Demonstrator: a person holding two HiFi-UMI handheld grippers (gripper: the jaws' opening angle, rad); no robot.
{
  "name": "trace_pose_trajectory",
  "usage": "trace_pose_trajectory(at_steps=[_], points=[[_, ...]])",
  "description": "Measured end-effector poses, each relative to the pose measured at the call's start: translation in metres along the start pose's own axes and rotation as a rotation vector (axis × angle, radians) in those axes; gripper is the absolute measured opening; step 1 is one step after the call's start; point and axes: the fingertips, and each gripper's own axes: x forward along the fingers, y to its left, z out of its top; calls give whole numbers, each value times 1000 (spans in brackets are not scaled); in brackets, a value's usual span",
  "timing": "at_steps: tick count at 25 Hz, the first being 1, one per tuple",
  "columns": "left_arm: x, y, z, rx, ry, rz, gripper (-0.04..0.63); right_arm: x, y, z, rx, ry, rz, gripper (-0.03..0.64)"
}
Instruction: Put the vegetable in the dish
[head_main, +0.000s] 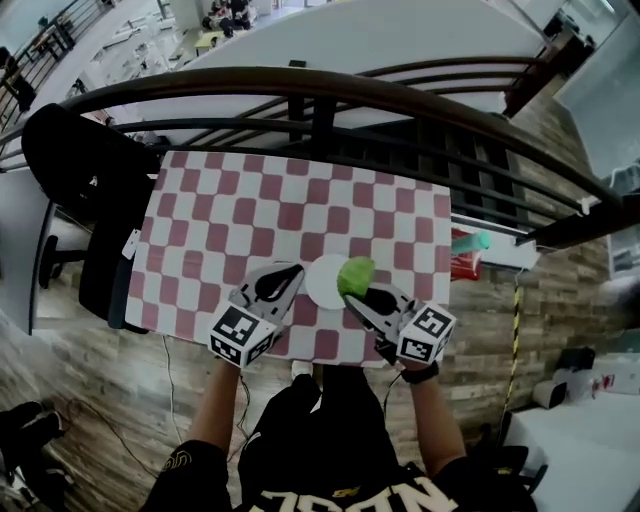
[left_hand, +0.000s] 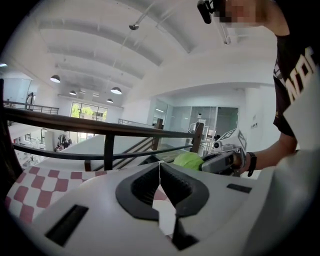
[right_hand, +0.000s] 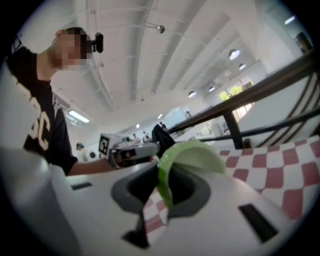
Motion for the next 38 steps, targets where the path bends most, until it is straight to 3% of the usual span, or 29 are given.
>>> trace_pose_trajectory(at_steps=[6,15,21,31,34,38], points=[[17,-8,-25,64,68,-143,34,3,-17,-29,130,24,173,72],[41,-39,-90,217,214,-388,315,9,-35,-55,346,-43,342,72],[56,-54,-98,238,216,-472,476,8,-31,-40,499,-175,527,71],[73,-69,-107,449,215,-547,494,6,-27,-37,622,-201,754,72],[73,-69,-112,469,229,-549,481,5,-29,-42,647,-181,765,72],[76,-63,-125,464,279,-520,471,11,-37,-52,600,-112,688,72]])
